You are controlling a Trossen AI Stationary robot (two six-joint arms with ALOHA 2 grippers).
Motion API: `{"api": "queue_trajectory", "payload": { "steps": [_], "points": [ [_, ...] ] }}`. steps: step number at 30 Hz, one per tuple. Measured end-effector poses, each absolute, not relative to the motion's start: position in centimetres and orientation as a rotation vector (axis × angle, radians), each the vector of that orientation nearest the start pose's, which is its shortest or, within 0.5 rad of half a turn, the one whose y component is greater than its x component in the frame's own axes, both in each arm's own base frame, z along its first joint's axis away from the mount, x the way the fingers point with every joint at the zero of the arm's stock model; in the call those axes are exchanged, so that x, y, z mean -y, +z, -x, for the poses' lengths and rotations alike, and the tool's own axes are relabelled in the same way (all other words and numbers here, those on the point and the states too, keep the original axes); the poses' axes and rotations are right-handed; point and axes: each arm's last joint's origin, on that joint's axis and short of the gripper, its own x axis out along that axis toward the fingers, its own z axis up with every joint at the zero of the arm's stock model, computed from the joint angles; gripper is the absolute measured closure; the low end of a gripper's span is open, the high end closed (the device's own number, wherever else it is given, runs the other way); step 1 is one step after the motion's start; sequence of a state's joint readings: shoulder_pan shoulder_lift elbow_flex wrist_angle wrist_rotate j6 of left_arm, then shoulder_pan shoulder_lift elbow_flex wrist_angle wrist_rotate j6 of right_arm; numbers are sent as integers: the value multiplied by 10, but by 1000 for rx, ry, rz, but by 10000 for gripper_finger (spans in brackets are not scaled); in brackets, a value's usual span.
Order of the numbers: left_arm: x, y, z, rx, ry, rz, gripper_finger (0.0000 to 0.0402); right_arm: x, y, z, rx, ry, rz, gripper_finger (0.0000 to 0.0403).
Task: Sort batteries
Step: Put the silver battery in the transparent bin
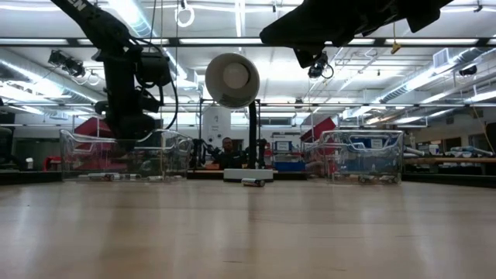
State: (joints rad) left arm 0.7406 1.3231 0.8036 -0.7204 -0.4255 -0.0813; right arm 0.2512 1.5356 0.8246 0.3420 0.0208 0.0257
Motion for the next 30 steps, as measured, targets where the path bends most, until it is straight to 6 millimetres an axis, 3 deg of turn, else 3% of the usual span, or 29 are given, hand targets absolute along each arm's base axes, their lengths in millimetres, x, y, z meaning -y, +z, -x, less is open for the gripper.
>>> {"api": "queue_trajectory", "payload": {
  "steps": [5, 9, 16, 20, 25, 30],
  "points": [
    [-162, 208, -162, -1271, 1039, 253, 228, -79, 217, -316, -378, 177, 8, 403],
    [-154, 230, -173, -1204, 987, 212, 229, -66, 213, -316, -419, -32, -42, 403],
    [-113, 285, -184, -832, 885, 112, 229, -22, 196, -312, -620, -247, -202, 403],
    [-85, 309, -185, -550, 783, 69, 229, -3, 197, -312, -615, -304, -213, 403],
    [-57, 312, -183, -437, 653, 19, 229, 7, 204, -317, -533, -321, -89, 403],
    [-35, 297, -180, -422, 608, 30, 229, -9, 211, -321, -471, -301, 38, 403]
  ]
}}
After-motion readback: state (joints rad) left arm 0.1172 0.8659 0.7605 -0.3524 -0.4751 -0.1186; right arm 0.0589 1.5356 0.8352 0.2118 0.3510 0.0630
